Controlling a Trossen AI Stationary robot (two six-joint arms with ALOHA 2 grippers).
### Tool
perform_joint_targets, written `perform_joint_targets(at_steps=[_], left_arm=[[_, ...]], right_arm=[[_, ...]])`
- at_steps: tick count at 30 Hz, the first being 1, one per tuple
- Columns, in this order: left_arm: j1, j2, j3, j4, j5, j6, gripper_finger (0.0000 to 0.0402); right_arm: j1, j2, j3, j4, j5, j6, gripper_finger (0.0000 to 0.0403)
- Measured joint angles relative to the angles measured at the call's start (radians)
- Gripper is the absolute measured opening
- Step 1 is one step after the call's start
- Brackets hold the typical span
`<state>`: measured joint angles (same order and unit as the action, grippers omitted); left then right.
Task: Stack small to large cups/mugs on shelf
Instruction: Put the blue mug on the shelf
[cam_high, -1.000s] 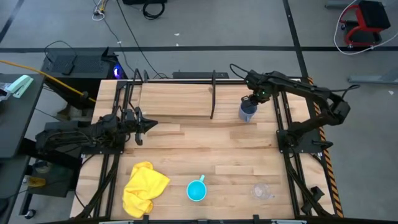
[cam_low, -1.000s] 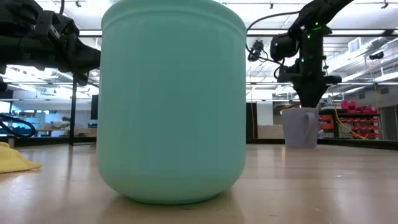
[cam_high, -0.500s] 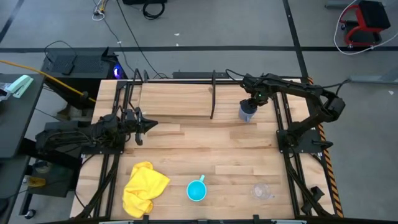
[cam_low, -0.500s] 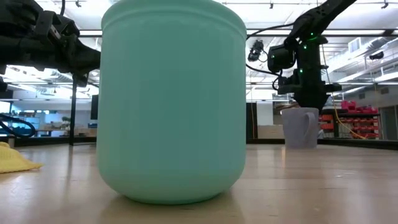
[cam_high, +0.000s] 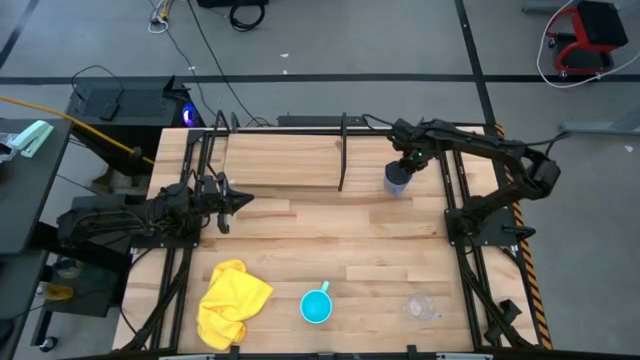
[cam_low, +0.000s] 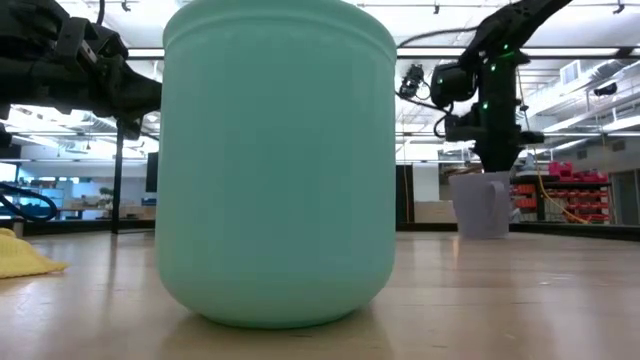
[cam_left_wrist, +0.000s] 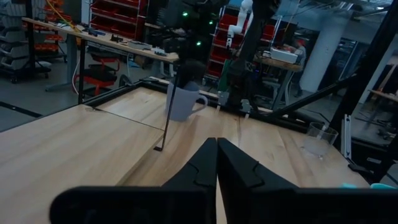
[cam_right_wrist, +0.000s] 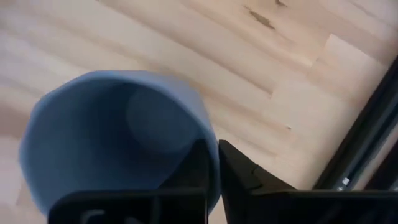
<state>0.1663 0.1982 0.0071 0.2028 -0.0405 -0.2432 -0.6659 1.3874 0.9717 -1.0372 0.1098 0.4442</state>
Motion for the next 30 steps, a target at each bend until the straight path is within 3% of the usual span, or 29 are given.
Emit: perform_joint_targets(at_steps=[8,15,22,30], left_arm=[[0.000,0.000,0.000,0.000,0.000,-0.007,0.0022],[0.000,0.000,0.000,0.001,0.000,-0.007,0.0020],[0.000,0.000,0.000,0.001,0.000,-0.007,0.0015],[0.000,0.000,0.000,0.000,0.000,-0.008,0.0024]], right_arm=[[0.209,-0.098,0.063,-0.010,-0.019,0.105,0.0015],[0.456,-0.097,0.237,-0.039,-0.036,0.285,0.0015],[0.628,0.044,0.494,-0.034,0.012,0.341,0.0015],[0.629,0.310,0.789,-0.092,0.031,0.261,0.0015]])
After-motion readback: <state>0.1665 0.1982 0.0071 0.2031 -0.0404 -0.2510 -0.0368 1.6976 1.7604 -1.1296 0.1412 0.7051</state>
